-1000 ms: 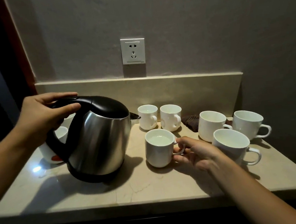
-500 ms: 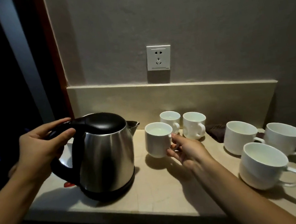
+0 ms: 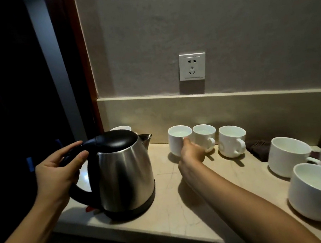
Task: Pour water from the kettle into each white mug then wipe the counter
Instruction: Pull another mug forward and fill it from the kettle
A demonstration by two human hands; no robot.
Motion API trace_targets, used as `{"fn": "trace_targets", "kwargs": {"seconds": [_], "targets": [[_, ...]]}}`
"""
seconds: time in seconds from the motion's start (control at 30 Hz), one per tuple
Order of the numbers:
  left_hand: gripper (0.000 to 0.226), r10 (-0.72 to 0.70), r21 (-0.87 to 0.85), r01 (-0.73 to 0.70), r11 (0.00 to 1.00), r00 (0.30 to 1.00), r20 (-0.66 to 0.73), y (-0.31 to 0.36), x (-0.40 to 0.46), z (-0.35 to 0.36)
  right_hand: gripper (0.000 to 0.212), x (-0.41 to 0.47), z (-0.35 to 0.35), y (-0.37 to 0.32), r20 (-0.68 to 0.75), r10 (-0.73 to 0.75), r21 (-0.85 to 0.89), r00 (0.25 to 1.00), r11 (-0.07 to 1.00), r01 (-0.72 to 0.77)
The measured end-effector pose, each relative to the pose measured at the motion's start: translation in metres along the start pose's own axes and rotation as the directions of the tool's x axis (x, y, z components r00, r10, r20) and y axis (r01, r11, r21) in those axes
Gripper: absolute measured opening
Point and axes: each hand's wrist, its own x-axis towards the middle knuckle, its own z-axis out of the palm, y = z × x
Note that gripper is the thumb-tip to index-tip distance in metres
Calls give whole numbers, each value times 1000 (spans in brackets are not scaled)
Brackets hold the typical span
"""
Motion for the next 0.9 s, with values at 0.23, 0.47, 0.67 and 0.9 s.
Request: {"fn": "trace_targets", "kwargs": {"seconds": [0.23, 0.47, 0.67, 0.9], "targets": [[33, 57, 11, -57, 998, 998, 1, -2, -1, 0, 20, 10, 20, 0, -18, -12, -73, 1000, 997, 11], [35, 60, 26, -60, 998, 998, 1, -3, 0, 3, 28, 16, 24, 9, -47, -17, -93, 999, 996, 12], [33, 63, 51, -63, 997, 998, 2, 0, -3, 1, 33, 18, 31, 12, -41, 12, -47, 999, 999, -13], [31, 64, 58, -64, 996, 998, 6, 2, -3, 2, 32, 17, 40, 13, -32, 18, -54, 999, 998, -19]]}}
